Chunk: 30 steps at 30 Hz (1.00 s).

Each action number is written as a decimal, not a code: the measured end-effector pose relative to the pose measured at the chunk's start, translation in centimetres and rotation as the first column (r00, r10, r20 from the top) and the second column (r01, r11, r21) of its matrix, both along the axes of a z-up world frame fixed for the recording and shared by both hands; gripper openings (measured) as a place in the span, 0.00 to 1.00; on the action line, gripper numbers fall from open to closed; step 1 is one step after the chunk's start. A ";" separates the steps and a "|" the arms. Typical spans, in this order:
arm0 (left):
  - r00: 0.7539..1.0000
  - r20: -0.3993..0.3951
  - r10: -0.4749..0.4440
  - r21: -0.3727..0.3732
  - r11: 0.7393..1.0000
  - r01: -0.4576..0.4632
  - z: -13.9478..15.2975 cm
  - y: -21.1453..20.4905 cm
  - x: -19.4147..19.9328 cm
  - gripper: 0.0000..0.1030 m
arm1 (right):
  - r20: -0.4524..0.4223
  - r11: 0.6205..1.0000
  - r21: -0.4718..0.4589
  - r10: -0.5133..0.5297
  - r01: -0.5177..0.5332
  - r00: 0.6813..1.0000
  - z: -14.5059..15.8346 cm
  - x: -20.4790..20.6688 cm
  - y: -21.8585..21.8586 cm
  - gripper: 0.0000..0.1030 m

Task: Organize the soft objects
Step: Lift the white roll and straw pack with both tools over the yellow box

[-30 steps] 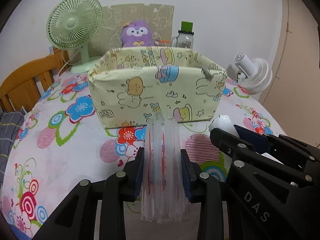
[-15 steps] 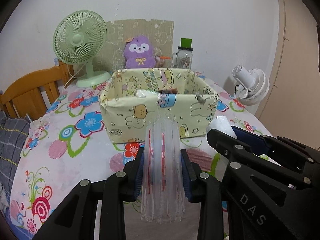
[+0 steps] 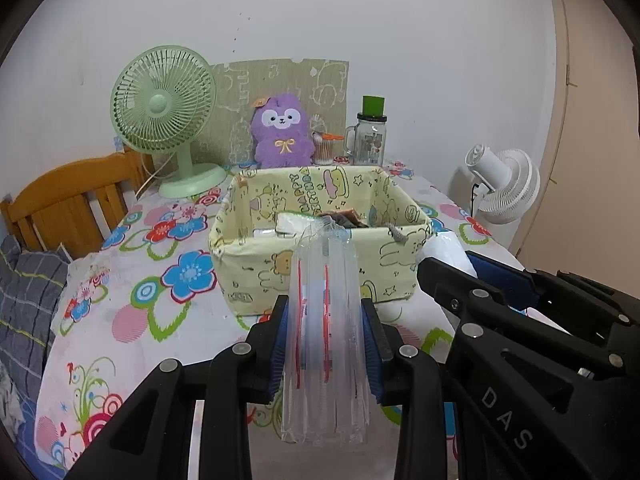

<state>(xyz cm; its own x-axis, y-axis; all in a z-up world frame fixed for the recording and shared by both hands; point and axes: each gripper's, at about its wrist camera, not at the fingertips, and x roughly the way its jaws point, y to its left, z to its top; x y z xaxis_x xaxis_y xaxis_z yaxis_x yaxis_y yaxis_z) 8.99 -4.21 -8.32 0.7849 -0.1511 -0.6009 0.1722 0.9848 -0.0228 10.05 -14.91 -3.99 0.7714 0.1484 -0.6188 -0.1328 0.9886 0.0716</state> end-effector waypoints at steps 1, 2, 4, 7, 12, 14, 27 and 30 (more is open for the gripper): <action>1.000 0.003 0.000 0.002 1.000 0.000 0.1 0.0 0.0 0.32 | 0.002 1.000 0.001 0.000 0.000 1.000 0.2 0.0 0.0 0.27; 1.000 0.006 0.000 0.002 1.000 0.000 0.3 0.0 0.1 0.32 | 0.005 1.000 0.001 -0.001 0.001 1.000 0.3 0.1 0.0 0.27; 1.000 0.011 0.000 0.001 1.000 0.000 0.5 -0.1 0.2 0.32 | 0.009 1.000 0.001 0.000 0.000 1.000 0.5 0.3 -0.1 0.27; 1.000 0.014 -0.001 0.000 1.000 0.001 0.8 -0.1 0.5 0.32 | 0.012 1.000 0.002 0.001 -0.001 1.000 0.8 0.6 0.0 0.27; 1.000 0.018 0.004 0.001 1.000 -0.004 1.2 0.2 1.1 0.32 | 0.014 1.000 0.007 0.000 0.000 1.000 1.2 1.2 0.2 0.27; 1.000 0.019 0.005 0.001 1.000 -0.005 1.3 0.2 1.3 0.32 | 0.016 1.000 0.006 0.001 -0.001 1.000 1.4 1.6 0.3 0.27; 0.999 0.033 0.016 -0.002 1.000 -0.016 2.3 1.0 3.7 0.32 | 0.028 1.000 0.005 0.013 -0.013 1.000 2.2 3.7 1.0 0.27; 0.999 0.036 0.019 -0.003 1.000 -0.019 2.4 1.0 4.2 0.32 | 0.029 1.000 0.002 0.014 -0.014 0.999 2.4 4.5 1.1 0.27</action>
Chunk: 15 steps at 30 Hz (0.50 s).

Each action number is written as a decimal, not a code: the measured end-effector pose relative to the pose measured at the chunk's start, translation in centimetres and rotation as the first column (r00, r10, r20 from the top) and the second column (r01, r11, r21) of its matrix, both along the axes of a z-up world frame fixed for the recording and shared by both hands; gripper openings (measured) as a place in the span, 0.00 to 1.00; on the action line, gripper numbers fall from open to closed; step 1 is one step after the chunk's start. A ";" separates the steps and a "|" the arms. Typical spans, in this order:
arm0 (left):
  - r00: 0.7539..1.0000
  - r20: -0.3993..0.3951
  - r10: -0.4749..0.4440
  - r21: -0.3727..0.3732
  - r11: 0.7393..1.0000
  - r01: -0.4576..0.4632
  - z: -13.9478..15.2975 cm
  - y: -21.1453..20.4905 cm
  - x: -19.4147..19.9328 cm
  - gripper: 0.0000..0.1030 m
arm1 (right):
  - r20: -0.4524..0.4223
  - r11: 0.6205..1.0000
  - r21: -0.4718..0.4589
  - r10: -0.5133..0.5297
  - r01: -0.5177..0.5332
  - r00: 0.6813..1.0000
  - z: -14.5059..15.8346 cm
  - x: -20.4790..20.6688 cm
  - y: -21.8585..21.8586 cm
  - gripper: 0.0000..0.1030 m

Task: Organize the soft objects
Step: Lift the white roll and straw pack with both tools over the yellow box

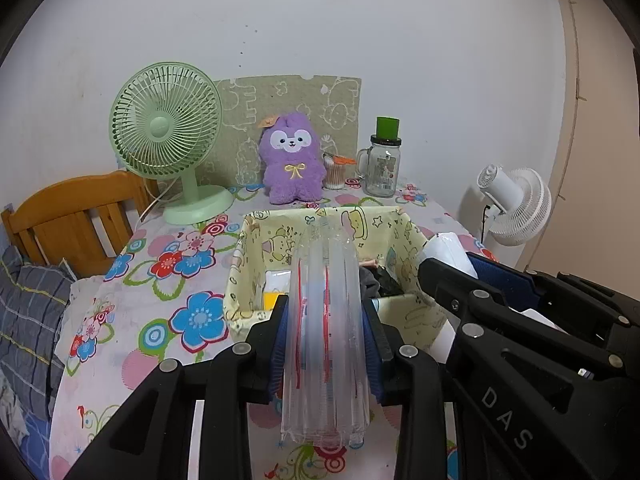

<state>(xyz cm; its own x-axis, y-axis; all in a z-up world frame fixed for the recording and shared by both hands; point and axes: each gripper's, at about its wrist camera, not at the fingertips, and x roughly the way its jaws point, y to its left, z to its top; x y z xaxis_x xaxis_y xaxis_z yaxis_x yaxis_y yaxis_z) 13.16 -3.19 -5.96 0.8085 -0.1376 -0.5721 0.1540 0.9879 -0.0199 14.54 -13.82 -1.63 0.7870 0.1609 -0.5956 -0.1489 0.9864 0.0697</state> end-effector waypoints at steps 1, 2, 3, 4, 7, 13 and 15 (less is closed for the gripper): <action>1.000 0.000 0.000 -0.002 1.000 0.000 0.0 0.0 0.2 0.32 | 0.000 1.000 -0.001 0.002 -0.002 1.000 0.1 0.2 0.0 0.27; 1.000 -0.001 -0.003 -0.004 1.000 0.003 0.0 0.0 0.4 0.32 | 0.001 1.000 -0.002 0.002 -0.002 1.000 0.1 0.4 0.0 0.27; 1.000 0.000 -0.004 -0.005 1.000 0.004 0.1 -0.1 0.5 0.32 | 0.003 1.000 -0.004 0.001 -0.001 1.000 0.2 0.6 0.0 0.27; 1.000 0.003 -0.002 -0.004 1.000 0.002 0.1 -0.2 0.7 0.32 | 0.006 1.000 -0.006 0.002 -0.001 1.000 0.2 0.8 0.0 0.27; 1.000 0.007 0.000 -0.007 1.000 0.000 0.3 -0.2 1.3 0.32 | 0.010 1.000 -0.004 0.004 -0.004 1.000 0.4 1.4 -0.2 0.27; 1.000 0.015 0.006 -0.005 1.000 -0.006 0.7 -0.3 2.3 0.33 | 0.019 1.000 -0.003 0.009 -0.008 1.000 0.7 2.4 -0.3 0.27; 1.000 0.015 0.007 -0.007 1.000 -0.007 0.7 -0.3 2.6 0.33 | 0.019 1.000 -0.004 0.010 -0.010 1.000 0.7 2.8 -0.2 0.27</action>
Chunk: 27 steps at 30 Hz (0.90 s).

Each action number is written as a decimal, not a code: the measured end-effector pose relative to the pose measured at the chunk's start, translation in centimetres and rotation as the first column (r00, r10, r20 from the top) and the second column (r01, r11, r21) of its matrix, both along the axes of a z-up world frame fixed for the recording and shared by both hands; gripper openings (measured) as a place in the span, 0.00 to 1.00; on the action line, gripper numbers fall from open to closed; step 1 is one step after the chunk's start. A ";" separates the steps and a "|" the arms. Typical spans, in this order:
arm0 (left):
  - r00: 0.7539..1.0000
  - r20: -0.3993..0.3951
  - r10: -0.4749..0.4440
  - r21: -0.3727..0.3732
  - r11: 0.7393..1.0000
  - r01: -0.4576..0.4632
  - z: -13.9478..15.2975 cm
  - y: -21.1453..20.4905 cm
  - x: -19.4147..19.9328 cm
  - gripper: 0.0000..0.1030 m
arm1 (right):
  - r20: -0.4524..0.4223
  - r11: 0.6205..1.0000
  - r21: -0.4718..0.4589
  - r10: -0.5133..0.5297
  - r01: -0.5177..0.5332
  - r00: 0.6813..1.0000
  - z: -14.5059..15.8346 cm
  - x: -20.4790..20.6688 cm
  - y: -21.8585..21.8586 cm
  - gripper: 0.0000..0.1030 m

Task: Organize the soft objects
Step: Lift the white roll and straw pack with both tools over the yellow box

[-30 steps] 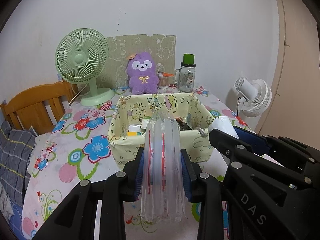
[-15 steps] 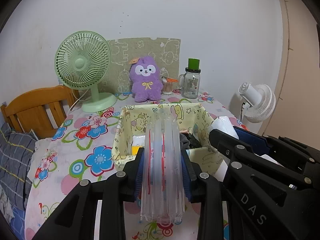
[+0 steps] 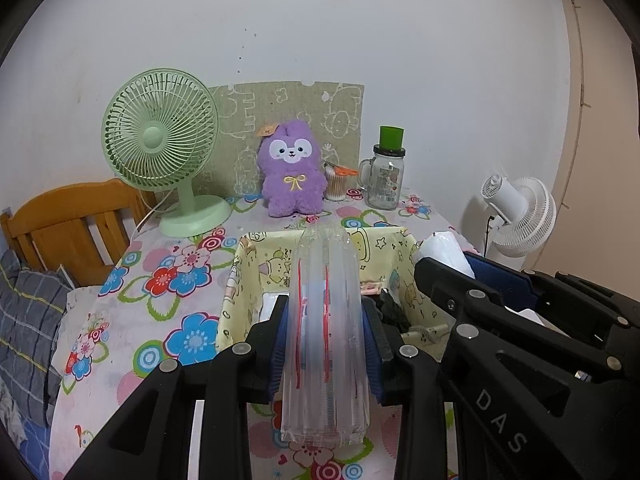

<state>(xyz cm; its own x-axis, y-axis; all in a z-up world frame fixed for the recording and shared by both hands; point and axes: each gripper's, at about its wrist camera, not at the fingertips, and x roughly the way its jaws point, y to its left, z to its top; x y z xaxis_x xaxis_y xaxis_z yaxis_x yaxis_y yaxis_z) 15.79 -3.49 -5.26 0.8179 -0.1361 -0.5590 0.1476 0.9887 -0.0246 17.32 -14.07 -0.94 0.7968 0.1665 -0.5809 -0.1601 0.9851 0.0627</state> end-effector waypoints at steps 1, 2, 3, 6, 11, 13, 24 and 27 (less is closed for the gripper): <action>1.000 0.000 0.001 0.000 1.000 -0.001 0.0 0.0 0.2 0.33 | 0.000 1.000 -0.001 0.000 0.000 1.000 0.0 0.2 0.0 0.27; 1.000 0.000 0.001 0.000 1.000 -0.001 0.0 0.0 0.3 0.33 | 0.001 1.000 -0.002 0.001 -0.001 1.000 0.0 0.3 0.0 0.27; 1.000 -0.001 0.001 0.000 1.000 -0.001 0.0 0.0 0.3 0.33 | 0.001 1.000 -0.003 0.001 -0.001 1.000 0.0 0.5 0.0 0.27; 1.000 -0.001 0.002 -0.002 1.000 -0.002 0.1 0.0 0.8 0.33 | 0.004 1.000 -0.002 0.001 -0.001 1.000 0.1 1.0 0.0 0.27; 1.000 -0.006 0.012 -0.011 1.000 -0.012 0.1 0.1 2.0 0.33 | 0.003 1.000 0.003 -0.005 0.005 1.000 0.1 2.1 -0.1 0.27; 1.000 -0.011 0.021 -0.026 0.999 -0.021 0.1 0.2 2.5 0.33 | 0.009 1.000 -0.001 -0.005 0.005 1.000 0.3 2.4 -0.1 0.27; 0.998 -0.034 0.043 -0.038 0.998 -0.044 -0.6 0.5 4.6 0.33 | -0.001 1.000 -0.001 -0.008 0.008 1.000 -0.4 4.9 0.2 0.27; 0.998 -0.045 0.049 -0.039 0.998 -0.051 -1.0 0.6 5.4 0.33 | -0.006 1.000 -0.002 -0.005 0.005 1.000 -0.7 5.6 0.2 0.27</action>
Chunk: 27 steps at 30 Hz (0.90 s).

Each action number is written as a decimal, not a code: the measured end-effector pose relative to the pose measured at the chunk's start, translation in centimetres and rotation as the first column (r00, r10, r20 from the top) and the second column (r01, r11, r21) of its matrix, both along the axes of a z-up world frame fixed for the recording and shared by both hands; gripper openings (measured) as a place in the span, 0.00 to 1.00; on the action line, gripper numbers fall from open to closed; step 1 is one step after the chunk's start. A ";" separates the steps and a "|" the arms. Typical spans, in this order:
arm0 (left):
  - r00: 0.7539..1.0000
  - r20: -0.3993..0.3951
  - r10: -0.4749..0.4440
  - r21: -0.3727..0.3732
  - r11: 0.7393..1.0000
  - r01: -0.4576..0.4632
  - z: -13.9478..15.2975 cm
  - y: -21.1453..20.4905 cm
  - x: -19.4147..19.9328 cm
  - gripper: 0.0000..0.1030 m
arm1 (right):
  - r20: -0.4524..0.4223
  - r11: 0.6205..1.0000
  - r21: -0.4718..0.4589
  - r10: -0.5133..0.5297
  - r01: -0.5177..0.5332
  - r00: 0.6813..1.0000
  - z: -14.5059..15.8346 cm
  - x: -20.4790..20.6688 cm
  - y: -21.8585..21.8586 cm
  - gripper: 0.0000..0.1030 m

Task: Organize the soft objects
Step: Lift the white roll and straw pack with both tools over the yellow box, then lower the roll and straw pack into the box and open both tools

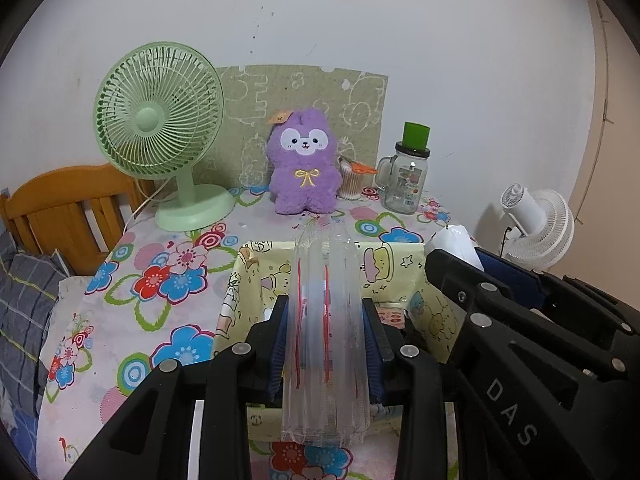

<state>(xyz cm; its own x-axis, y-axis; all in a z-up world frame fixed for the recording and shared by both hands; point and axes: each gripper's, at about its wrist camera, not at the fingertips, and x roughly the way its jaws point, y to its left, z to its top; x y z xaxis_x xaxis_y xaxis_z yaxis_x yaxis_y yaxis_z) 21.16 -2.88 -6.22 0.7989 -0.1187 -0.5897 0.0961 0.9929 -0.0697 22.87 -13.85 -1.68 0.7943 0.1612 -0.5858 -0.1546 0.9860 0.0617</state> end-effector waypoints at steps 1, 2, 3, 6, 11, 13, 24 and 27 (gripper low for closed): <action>1.000 -0.003 0.001 -0.001 1.000 -0.001 -0.1 0.0 0.2 0.33 | -0.004 1.000 0.002 0.001 -0.001 1.000 -0.2 0.3 0.0 0.27; 1.000 -0.005 0.001 -0.001 1.000 -0.001 -0.2 0.0 0.3 0.33 | -0.008 1.000 0.006 0.002 -0.001 1.000 -0.3 0.5 -0.1 0.27; 1.000 -0.008 0.001 0.000 1.000 -0.001 -0.3 0.0 0.5 0.33 | -0.010 1.000 0.009 0.002 -0.002 1.000 -0.4 0.7 -0.1 0.27; 1.000 -0.014 0.005 0.001 1.000 -0.005 -0.7 0.0 1.0 0.33 | -0.006 1.000 0.012 0.011 -0.011 1.000 -0.8 1.2 -0.1 0.27; 0.999 -0.035 0.017 -0.001 1.000 -0.017 -1.2 0.1 1.6 0.34 | 0.014 1.000 0.012 0.021 -0.021 1.000 -1.0 1.6 0.4 0.29; 0.999 -0.036 0.026 0.002 1.000 -0.026 -1.3 0.3 1.8 0.34 | 0.010 1.000 0.016 0.022 -0.022 1.000 -1.2 1.9 0.5 0.35; 0.999 -0.042 0.022 0.017 1.000 -0.021 -1.6 0.0 2.1 0.34 | 0.005 1.000 -0.007 -0.023 0.023 1.000 -1.4 1.8 -0.3 0.78; 0.999 -0.046 0.018 0.012 1.000 -0.017 -1.6 -0.2 2.3 0.34 | 0.000 0.999 -0.012 -0.038 0.038 0.999 -1.4 1.8 -0.6 0.79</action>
